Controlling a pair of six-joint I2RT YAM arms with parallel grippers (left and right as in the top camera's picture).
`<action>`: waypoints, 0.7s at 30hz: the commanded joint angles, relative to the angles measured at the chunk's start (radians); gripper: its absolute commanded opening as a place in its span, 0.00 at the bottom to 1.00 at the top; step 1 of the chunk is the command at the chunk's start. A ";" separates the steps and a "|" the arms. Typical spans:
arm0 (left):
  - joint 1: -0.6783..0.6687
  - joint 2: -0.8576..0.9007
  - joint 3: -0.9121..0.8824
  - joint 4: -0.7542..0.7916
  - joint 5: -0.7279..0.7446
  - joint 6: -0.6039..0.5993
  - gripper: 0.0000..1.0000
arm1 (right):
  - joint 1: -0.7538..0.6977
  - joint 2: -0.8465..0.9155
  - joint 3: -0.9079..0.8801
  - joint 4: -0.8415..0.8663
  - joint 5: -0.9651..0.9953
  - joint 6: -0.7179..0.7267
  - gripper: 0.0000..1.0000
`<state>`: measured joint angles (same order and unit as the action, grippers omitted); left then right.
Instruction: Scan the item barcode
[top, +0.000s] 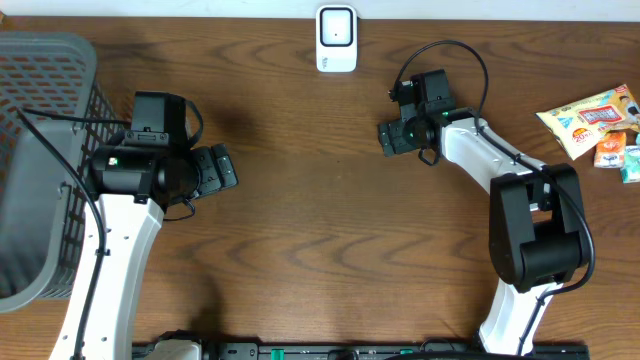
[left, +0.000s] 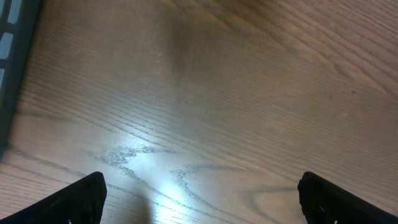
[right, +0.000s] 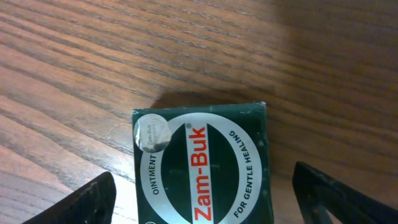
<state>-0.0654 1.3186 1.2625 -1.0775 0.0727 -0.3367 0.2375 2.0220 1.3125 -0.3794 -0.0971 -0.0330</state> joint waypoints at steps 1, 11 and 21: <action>0.005 0.000 0.001 -0.005 -0.003 0.002 0.98 | 0.000 -0.007 -0.019 0.002 0.008 0.010 0.84; 0.005 0.000 0.001 -0.005 -0.003 0.002 0.98 | -0.002 -0.007 -0.122 0.102 0.009 -0.009 0.81; 0.005 0.000 0.001 -0.005 -0.003 0.002 0.98 | -0.002 -0.007 -0.130 0.164 0.008 -0.002 0.61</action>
<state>-0.0654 1.3186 1.2625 -1.0775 0.0727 -0.3367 0.2375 2.0136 1.1995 -0.2195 -0.0826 -0.0444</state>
